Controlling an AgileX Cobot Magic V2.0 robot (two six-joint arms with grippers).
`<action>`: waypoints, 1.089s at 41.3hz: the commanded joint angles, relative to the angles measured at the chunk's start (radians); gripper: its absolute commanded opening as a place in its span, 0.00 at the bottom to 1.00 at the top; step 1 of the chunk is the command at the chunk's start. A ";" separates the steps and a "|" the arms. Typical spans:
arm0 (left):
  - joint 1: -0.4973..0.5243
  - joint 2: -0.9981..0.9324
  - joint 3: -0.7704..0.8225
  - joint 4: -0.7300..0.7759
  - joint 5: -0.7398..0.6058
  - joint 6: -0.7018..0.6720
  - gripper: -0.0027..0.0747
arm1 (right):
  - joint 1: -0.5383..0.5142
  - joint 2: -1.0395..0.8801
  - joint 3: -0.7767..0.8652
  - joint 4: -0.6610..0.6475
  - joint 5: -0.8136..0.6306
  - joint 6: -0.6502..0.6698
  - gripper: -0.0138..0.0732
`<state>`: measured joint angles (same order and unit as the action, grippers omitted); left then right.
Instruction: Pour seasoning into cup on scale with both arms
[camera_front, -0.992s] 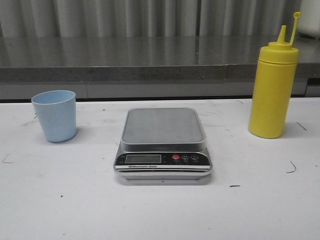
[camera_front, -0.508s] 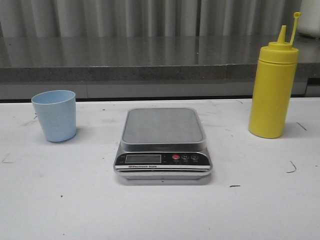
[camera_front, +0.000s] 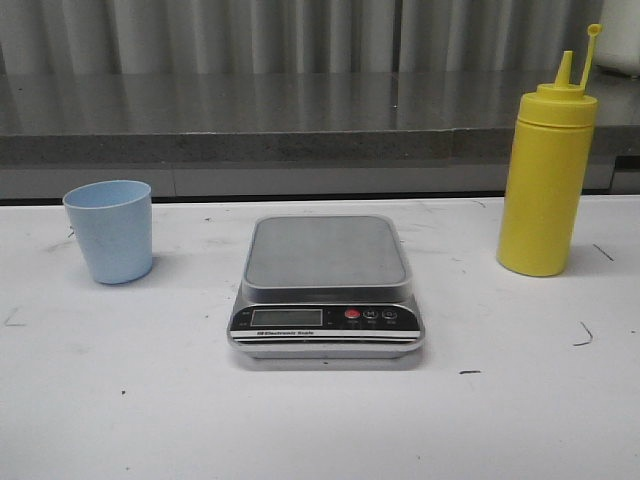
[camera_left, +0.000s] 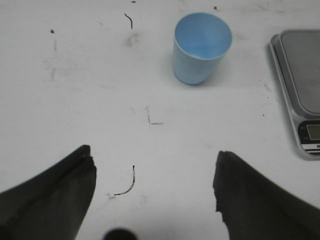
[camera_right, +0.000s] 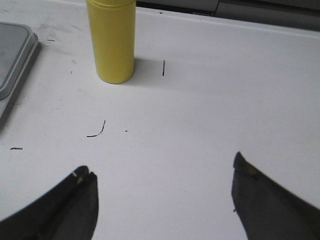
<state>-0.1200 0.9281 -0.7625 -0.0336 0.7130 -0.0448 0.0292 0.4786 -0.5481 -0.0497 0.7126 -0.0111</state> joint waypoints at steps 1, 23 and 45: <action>-0.029 0.103 -0.104 -0.003 -0.012 0.004 0.67 | -0.006 0.015 -0.024 -0.010 -0.088 -0.011 0.82; -0.035 0.583 -0.492 -0.003 0.030 0.004 0.67 | -0.006 0.015 -0.024 -0.010 -0.096 -0.011 0.82; -0.035 0.893 -0.729 -0.003 0.049 0.004 0.67 | -0.006 0.015 -0.024 -0.010 -0.102 -0.011 0.82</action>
<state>-0.1498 1.8476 -1.4501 -0.0336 0.7985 -0.0418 0.0292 0.4786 -0.5441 -0.0513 0.6852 -0.0111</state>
